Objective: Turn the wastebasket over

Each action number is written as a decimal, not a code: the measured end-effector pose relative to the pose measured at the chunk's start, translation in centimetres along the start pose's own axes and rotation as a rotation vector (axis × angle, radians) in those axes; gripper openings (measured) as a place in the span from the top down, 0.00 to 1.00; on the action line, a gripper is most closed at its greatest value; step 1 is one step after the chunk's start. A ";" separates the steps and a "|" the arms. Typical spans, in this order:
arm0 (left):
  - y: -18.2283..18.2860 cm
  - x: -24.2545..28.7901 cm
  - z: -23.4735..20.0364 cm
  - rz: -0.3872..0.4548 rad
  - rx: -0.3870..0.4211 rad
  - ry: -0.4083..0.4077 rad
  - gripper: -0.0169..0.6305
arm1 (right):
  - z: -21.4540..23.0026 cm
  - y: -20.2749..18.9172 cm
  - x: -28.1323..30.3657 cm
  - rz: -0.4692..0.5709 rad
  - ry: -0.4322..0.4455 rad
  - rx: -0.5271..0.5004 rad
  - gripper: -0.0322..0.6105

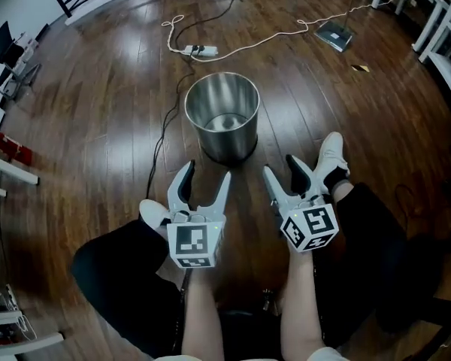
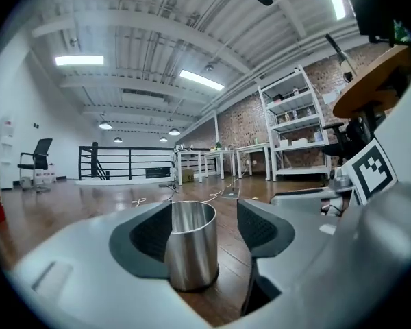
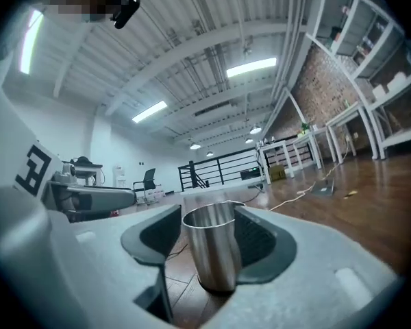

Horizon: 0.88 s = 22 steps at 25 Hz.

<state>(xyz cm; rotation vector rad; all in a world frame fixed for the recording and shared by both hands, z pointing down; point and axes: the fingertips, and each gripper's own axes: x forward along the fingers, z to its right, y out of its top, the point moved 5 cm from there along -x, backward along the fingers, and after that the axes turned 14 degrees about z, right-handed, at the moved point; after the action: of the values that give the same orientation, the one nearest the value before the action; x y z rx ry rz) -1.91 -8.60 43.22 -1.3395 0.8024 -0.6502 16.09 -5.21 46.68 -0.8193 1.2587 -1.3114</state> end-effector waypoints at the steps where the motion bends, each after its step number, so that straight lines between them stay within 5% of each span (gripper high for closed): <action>1: 0.7 -2.0 0.2 0.011 -0.016 -0.006 0.47 | -1.2 1.2 -1.8 0.016 -0.001 -0.031 0.57; 6: 4.7 -12.3 2.0 0.065 -0.058 -0.062 0.44 | -8.4 6.3 -11.5 0.085 -0.035 -0.102 0.45; 11: 8.3 -23.3 2.6 0.136 -0.065 -0.087 0.44 | -17.2 6.5 -19.5 0.074 -0.044 -0.158 0.37; 22: 13.3 -38.6 3.0 0.215 -0.048 -0.128 0.43 | -30.0 10.2 -29.9 0.069 -0.082 -0.326 0.37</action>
<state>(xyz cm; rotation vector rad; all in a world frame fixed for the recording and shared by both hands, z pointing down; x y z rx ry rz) -22.49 25.85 35.22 -1.3030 0.8481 -0.3749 -5.04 31.55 36.73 -1.0373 1.4433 -1.0209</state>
